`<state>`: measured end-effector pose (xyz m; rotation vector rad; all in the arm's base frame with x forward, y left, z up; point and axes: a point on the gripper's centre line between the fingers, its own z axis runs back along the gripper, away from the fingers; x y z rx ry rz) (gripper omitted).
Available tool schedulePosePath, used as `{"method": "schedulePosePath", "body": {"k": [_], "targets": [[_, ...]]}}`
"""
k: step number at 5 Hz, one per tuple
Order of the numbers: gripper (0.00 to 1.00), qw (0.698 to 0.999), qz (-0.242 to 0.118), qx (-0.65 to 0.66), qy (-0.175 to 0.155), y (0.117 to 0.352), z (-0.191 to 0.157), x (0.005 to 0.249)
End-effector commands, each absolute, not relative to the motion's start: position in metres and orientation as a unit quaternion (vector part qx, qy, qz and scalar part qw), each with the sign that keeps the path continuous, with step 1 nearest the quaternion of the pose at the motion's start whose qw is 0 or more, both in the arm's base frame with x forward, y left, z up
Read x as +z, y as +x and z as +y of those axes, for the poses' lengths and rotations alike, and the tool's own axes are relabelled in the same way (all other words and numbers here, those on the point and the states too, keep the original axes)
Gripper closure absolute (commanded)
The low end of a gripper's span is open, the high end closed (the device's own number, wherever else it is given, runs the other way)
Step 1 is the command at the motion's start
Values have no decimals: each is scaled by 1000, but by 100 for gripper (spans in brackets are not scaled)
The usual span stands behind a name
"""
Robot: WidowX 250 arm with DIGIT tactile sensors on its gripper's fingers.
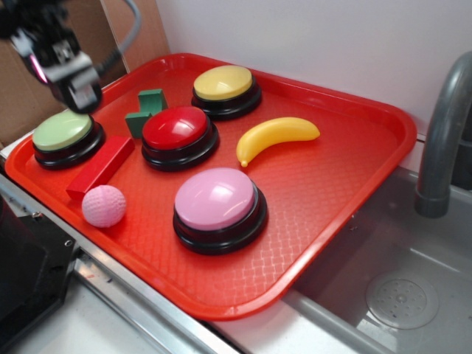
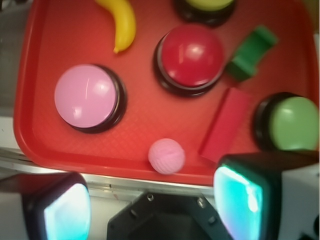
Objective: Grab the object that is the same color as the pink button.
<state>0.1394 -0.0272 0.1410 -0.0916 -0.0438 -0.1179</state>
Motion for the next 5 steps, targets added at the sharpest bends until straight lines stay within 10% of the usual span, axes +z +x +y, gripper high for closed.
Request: {"method": "schedulePosePath", "body": {"k": [1,5], "targets": [[0,997,-27,-66,-25,141,-18,82],[11,999,27,-31,8,136,-4,24]]}}
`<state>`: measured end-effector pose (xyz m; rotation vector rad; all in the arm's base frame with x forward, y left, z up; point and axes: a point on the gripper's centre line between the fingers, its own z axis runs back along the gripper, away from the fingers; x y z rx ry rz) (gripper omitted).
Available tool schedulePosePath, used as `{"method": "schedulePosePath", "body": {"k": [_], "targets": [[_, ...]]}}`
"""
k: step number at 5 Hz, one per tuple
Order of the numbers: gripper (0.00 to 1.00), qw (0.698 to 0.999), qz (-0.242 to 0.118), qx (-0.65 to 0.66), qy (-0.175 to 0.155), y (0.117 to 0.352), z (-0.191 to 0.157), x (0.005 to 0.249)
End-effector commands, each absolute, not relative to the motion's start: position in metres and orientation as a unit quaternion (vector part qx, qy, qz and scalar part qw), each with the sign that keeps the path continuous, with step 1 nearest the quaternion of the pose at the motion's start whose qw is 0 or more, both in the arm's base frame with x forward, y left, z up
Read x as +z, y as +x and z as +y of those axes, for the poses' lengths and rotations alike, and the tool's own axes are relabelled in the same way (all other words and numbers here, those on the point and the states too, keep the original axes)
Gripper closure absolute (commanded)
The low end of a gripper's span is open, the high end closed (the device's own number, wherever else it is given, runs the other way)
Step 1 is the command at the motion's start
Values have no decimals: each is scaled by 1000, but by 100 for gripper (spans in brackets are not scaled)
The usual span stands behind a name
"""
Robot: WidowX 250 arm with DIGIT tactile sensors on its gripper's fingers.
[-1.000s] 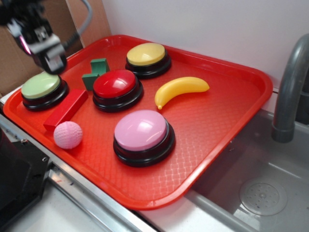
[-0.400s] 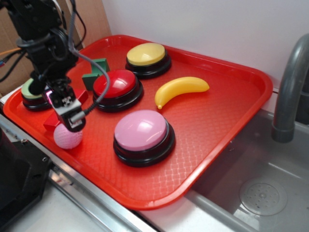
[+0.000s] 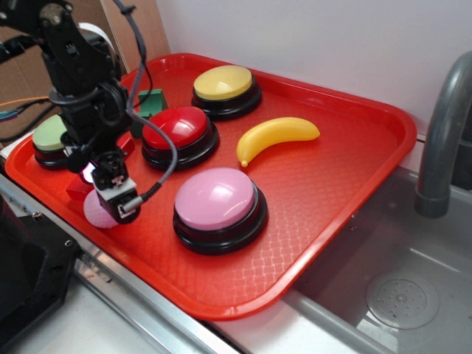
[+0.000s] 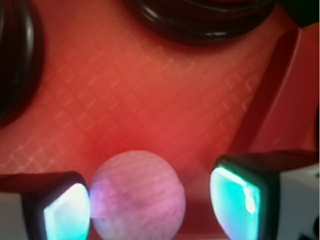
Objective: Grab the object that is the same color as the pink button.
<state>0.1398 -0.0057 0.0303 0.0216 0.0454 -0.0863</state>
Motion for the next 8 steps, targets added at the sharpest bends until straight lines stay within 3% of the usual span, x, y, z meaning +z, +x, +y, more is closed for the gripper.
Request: {"method": "schedulePosePath", "body": {"k": [1,3,5,6,7,8], "targets": [[100,999,26,-35,7,135,-6,24],[100,1000,11,-21,-9,146,-3,45],[100,999,-44,-25,-21,202,-16,124],[100,997,-69,-37,-8,227,-24,159],[100,995,-85,-50,-6,245,-21,179],[100,997,-61,-56,1,255,-16,180]]}}
